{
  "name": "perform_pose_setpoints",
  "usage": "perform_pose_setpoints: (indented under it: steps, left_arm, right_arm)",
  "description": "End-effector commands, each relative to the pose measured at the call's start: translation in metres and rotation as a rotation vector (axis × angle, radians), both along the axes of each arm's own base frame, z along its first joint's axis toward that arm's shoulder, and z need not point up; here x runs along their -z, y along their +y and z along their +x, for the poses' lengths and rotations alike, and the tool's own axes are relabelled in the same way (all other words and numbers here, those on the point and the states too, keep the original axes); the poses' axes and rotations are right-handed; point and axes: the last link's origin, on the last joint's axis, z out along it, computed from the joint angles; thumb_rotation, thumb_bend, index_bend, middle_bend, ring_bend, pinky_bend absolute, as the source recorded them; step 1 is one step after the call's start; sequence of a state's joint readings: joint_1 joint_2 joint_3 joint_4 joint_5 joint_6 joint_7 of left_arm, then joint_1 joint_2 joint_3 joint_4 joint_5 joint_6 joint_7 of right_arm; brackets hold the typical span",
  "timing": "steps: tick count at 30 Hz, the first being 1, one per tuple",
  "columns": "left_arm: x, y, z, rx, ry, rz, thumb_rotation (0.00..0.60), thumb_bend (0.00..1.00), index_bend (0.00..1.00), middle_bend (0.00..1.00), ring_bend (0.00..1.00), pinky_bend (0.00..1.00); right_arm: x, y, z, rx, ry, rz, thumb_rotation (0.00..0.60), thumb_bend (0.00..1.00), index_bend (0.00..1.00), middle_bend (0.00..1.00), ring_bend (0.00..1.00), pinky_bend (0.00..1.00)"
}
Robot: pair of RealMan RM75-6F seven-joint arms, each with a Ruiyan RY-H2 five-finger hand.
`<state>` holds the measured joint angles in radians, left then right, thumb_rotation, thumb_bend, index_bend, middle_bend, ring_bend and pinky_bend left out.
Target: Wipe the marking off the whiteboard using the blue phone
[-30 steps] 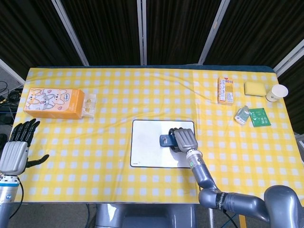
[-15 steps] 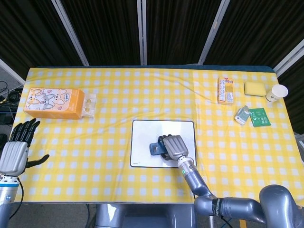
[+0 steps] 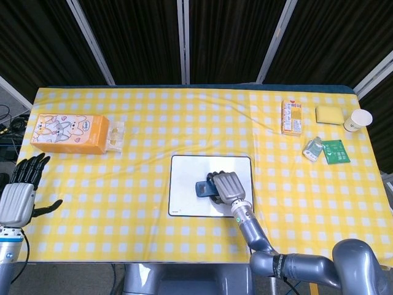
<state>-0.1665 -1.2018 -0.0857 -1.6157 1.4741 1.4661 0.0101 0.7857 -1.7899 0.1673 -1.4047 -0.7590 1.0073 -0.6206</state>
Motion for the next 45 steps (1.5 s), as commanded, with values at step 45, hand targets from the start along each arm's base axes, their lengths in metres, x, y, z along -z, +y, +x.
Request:
perform_pose_setpoints:
  steps: [45]
  left_arm:
    - [-0.005,-0.004,0.004,0.014,-0.014,0.016,0.6,0.01,0.0,0.0,0.0,0.0]
  right_arm:
    - [-0.021,0.002,-0.014,0.044,0.042,-0.027,0.6,0.56,0.82,0.73,0.75,0.78]
